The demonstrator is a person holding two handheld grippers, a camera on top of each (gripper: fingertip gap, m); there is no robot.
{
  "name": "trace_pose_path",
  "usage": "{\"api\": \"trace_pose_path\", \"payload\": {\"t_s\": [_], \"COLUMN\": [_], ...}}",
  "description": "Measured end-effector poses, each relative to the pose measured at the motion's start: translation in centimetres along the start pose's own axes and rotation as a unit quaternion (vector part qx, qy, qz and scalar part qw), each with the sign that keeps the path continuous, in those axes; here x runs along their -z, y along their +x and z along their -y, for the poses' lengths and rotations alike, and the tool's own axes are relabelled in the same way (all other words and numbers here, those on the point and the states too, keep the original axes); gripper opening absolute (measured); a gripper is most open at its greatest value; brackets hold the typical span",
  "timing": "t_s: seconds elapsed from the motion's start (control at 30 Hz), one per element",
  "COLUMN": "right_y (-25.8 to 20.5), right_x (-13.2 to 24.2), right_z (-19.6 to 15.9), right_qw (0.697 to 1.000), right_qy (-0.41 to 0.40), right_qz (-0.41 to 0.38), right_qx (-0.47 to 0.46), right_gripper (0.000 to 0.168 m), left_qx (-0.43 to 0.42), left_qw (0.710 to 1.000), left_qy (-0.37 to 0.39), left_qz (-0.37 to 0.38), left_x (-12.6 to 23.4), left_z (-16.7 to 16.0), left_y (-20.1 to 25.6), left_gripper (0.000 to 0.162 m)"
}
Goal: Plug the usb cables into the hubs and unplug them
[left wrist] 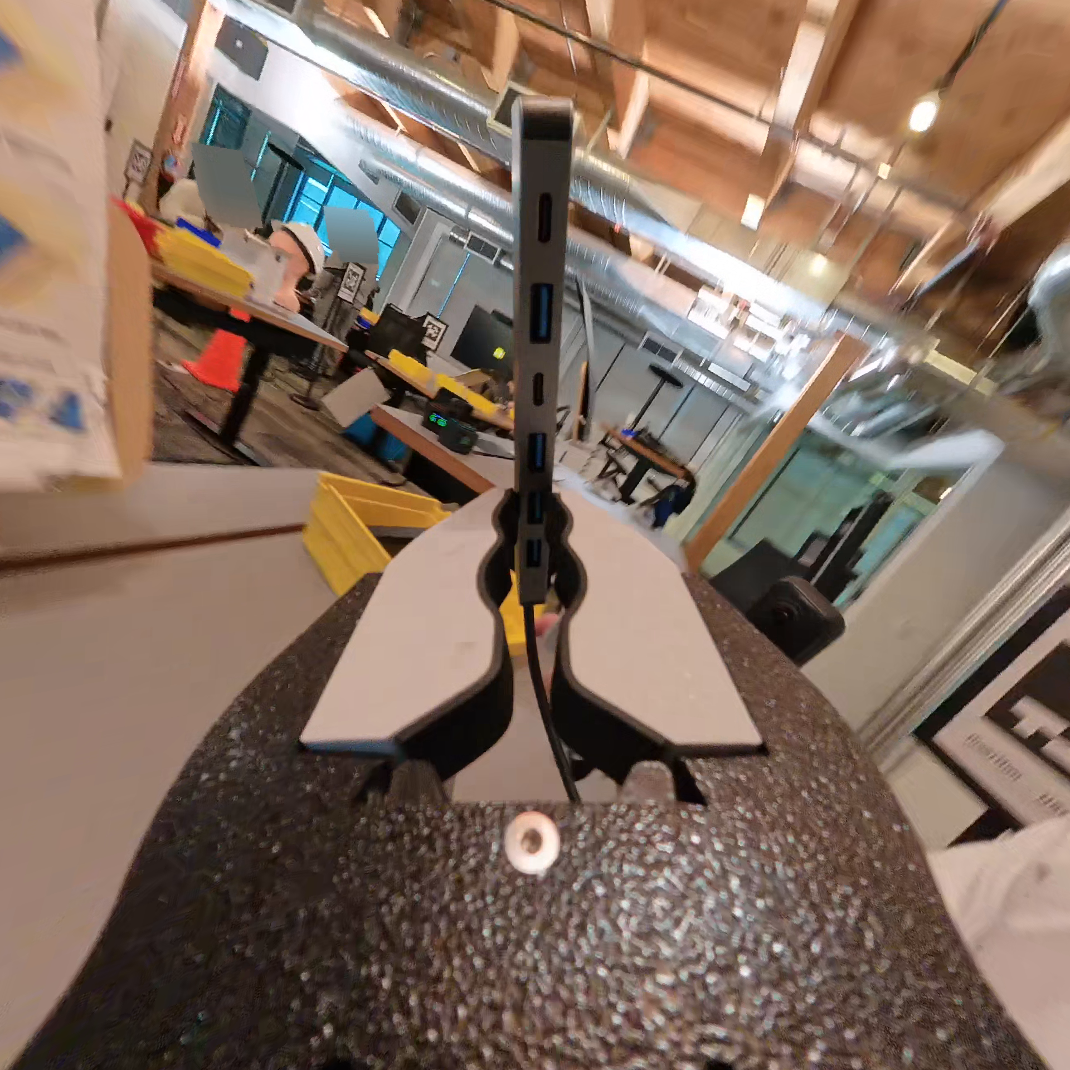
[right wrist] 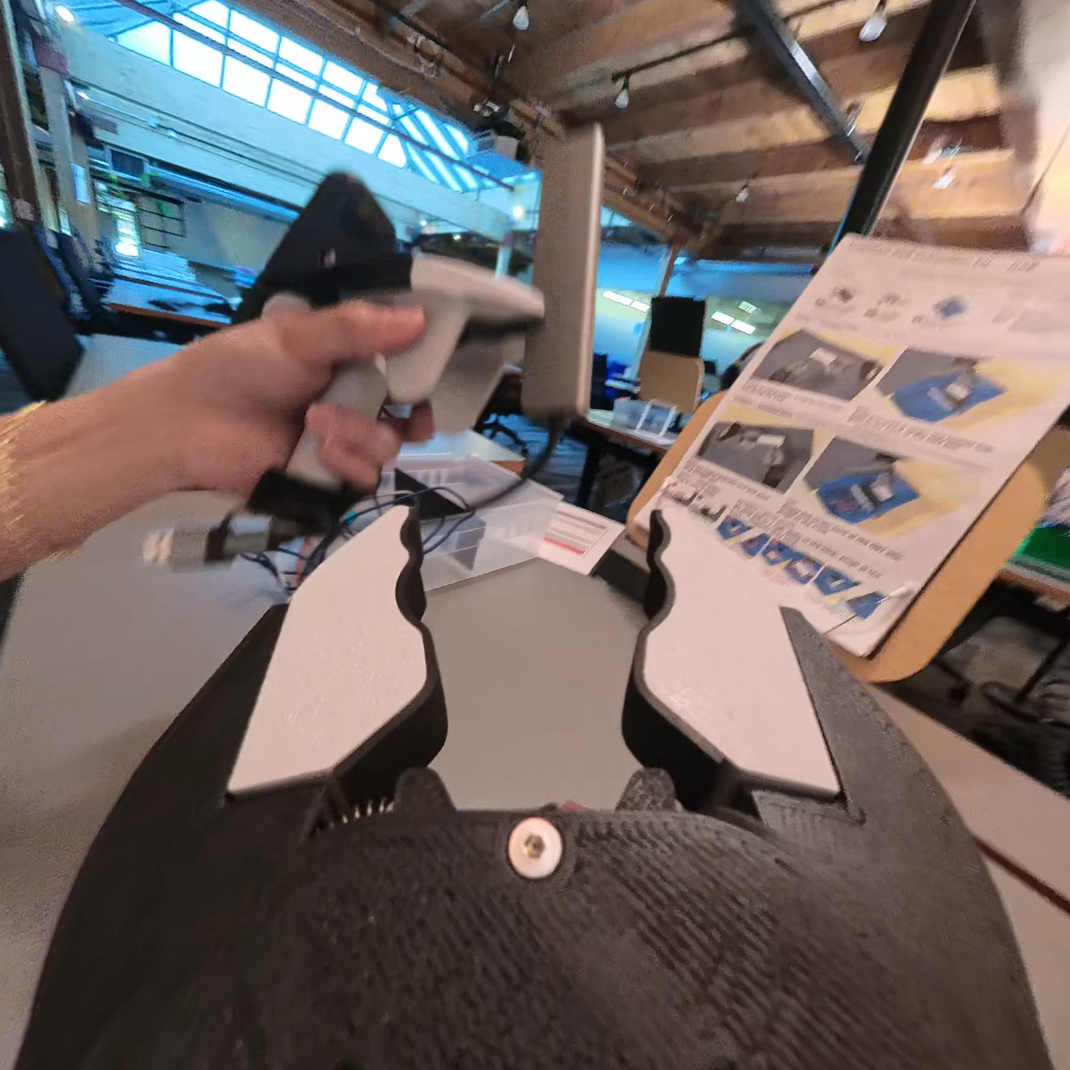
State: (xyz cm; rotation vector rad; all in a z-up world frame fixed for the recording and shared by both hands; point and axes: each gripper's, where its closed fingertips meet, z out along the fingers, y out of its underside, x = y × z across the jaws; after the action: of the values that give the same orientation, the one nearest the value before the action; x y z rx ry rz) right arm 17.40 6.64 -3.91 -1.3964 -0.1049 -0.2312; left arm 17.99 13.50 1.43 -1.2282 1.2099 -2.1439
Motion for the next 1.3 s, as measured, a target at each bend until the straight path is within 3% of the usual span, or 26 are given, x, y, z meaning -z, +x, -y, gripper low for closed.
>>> {"api": "trace_pose_path", "payload": {"t_s": [0.17, 0.37, 0.5, 0.8, 0.97, 1.03, 1.1, 1.17, 1.3], "right_y": [0.3, 0.2, -0.8, -1.2, -1.7, -2.4, -2.9, -3.1, -2.0], "right_x": [0.3, 0.8, 0.6, 0.5, 1.9, 2.4, 2.6, 2.4, 1.4], "right_z": [-1.7, -2.8, -3.0, -4.3, -4.2, -4.6, -4.8, -4.5, -4.2], "right_qw": [0.993, 0.984, 0.985, 0.977, 0.973, 0.967, 0.964, 0.966, 0.976], "right_qy": [-0.048, -0.035, -0.017, -0.057, -0.068, -0.081, -0.084, -0.074, -0.05], "right_qz": [-0.015, 0.016, 0.047, 0.053, 0.113, 0.151, 0.167, 0.171, 0.118], "right_qx": [0.108, 0.173, 0.163, 0.197, 0.191, 0.191, 0.189, 0.181, 0.174], "right_gripper": [0.072, 0.057, 0.051, 0.042, 0.039, 0.038, 0.038, 0.037, 0.033], "left_qx": [0.177, 0.227, 0.216, 0.18, 0.042, 0.008, 0.007, 0.015, 0.12], "left_qw": [0.982, 0.973, 0.975, 0.982, 0.999, 0.999, 0.998, 0.996, 0.993], "left_qy": [0.05, 0.044, 0.054, 0.06, -0.016, -0.028, -0.057, -0.088, -0.013], "left_qz": [-0.042, -0.025, 0.003, 0.016, 0.028, 0.034, 0.021, 0.015, 0.012], "left_x": [-1.9, -1.6, -1.2, -1.1, -0.7, -0.4, -0.4, -0.4, -0.2], "left_z": [-6.4, -9.0, -9.1, -9.7, -10.4, -9.6, -9.3, -9.5, -8.2], "left_y": [1.2, 1.0, 0.6, 0.7, 1.6, 1.7, 2.0, 2.0, 0.9], "left_gripper": [0.009, 0.01, 0.009, 0.009, 0.01, 0.029, 0.031, 0.011, 0.01]}}
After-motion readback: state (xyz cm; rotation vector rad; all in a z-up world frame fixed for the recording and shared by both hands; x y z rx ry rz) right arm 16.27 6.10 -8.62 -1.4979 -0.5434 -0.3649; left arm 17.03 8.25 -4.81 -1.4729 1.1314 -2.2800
